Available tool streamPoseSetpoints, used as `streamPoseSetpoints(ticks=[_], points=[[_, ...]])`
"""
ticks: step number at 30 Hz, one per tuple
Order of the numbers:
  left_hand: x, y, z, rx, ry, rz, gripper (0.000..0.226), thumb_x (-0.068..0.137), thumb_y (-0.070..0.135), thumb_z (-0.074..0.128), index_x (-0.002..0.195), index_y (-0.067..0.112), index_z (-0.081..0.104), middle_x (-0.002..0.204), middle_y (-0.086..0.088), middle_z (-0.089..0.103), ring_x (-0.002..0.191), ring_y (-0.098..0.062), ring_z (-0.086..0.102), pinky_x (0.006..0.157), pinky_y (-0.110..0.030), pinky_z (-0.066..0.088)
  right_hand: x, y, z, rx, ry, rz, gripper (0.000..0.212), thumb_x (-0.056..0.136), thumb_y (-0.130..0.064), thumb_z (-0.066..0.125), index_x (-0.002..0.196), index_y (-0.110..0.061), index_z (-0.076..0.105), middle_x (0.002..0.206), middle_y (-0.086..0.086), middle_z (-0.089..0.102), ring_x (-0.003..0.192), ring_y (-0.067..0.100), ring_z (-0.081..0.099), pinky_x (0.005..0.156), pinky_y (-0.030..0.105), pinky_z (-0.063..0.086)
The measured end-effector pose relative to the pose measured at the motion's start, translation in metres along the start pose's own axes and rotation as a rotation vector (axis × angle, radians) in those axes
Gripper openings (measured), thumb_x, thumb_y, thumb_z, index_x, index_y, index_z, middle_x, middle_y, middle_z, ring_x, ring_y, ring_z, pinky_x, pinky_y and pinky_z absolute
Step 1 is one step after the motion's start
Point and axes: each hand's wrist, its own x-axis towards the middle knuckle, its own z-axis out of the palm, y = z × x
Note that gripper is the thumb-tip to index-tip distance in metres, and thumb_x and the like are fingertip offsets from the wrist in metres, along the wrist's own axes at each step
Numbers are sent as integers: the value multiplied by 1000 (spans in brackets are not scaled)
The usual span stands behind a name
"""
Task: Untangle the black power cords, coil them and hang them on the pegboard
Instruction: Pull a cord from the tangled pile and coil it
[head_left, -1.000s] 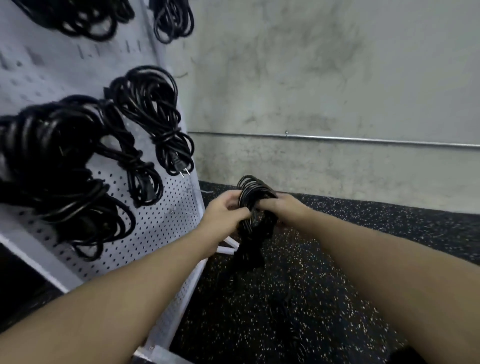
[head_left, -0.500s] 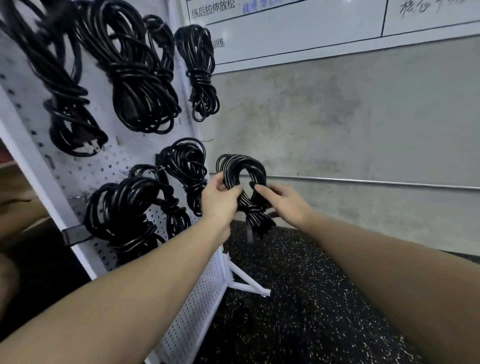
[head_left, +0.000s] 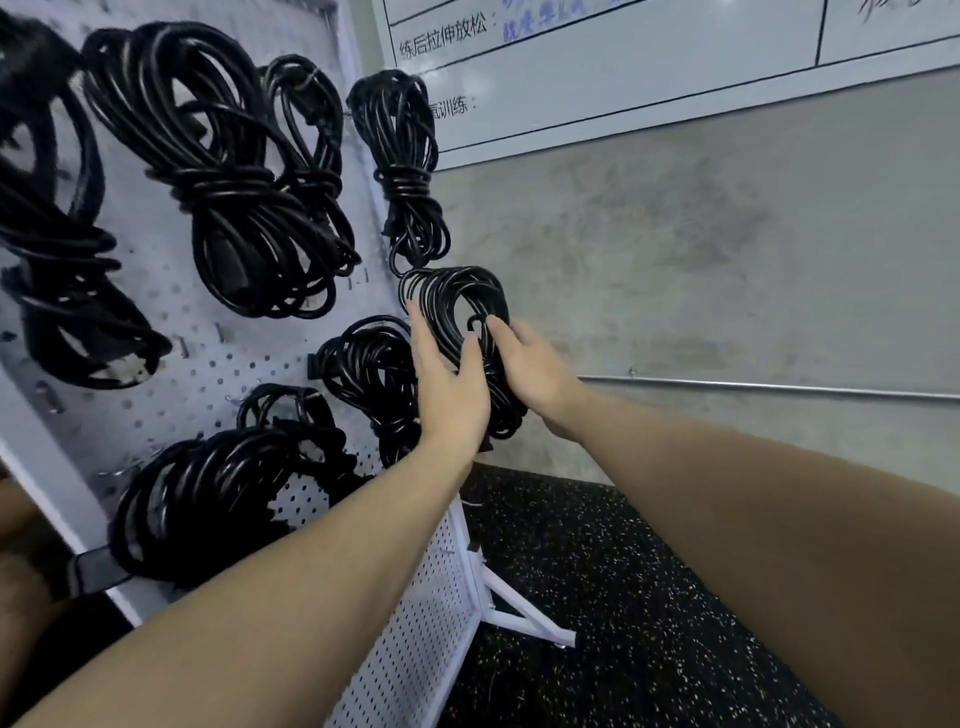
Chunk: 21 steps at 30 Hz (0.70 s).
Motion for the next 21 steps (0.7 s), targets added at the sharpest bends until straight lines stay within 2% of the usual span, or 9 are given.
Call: streamPoseSetpoints(ticks=[2, 4, 6, 9, 12, 15, 21], points=[[6, -8, 3, 71, -1, 36, 73, 109, 32, 44, 162, 36, -5, 172, 7, 1, 157, -11, 6, 124, -30, 8, 11, 6, 5, -11, -1, 16, 46, 109, -45, 35, 141, -18, 52, 127, -3, 57, 119, 13, 52, 96, 29, 37], [11, -16, 8, 161, 7, 57, 72, 110, 31, 41, 163, 32, -8, 172, 8, -5, 157, -12, 1, 125, -36, 4, 22, 13, 8, -14, -1, 32, 48, 108, -48, 33, 144, -20, 50, 138, 0, 57, 129, 17, 50, 104, 32, 36], [16, -25, 11, 210, 34, 36, 72, 110, 30, 40, 163, 30, -8, 173, 4, -2, 157, -15, 4, 126, -38, 3, 32, 20, 11, -34, -13, 33, 47, 108, -47, 33, 140, -19, 53, 137, 2, 57, 128, 18, 50, 103, 32, 36], [22, -35, 14, 218, 83, -49, 70, 110, 29, 38, 163, 33, -8, 170, -5, 17, 153, -24, 23, 122, -38, 17, 45, 26, 19, -76, -55, 26, 43, 108, -45, 35, 128, -13, 56, 121, 4, 60, 117, 20, 54, 94, 31, 37], [26, -40, 15, 198, 118, -109, 68, 110, 28, 35, 161, 40, -9, 169, -6, 20, 148, -31, 32, 119, -38, 25, 57, 31, 30, -89, -111, 47, 48, 109, -44, 35, 139, -12, 52, 139, 7, 57, 129, 21, 50, 105, 32, 37], [27, -42, 15, 244, 137, -111, 68, 110, 29, 34, 161, 42, -10, 167, -8, 23, 146, -34, 35, 119, -41, 25, 64, 35, 40, -69, -176, 92, 55, 107, -49, 32, 148, -16, 47, 150, 5, 51, 138, 22, 46, 119, 42, 32], [27, -45, 13, 284, 130, -95, 67, 110, 35, 33, 161, 42, -10, 170, -6, 17, 150, -32, 30, 124, -44, 20, 62, 38, 45, -22, -228, 158, 60, 101, -58, 31, 147, -26, 51, 147, 1, 56, 134, 20, 52, 115, 47, 39]])
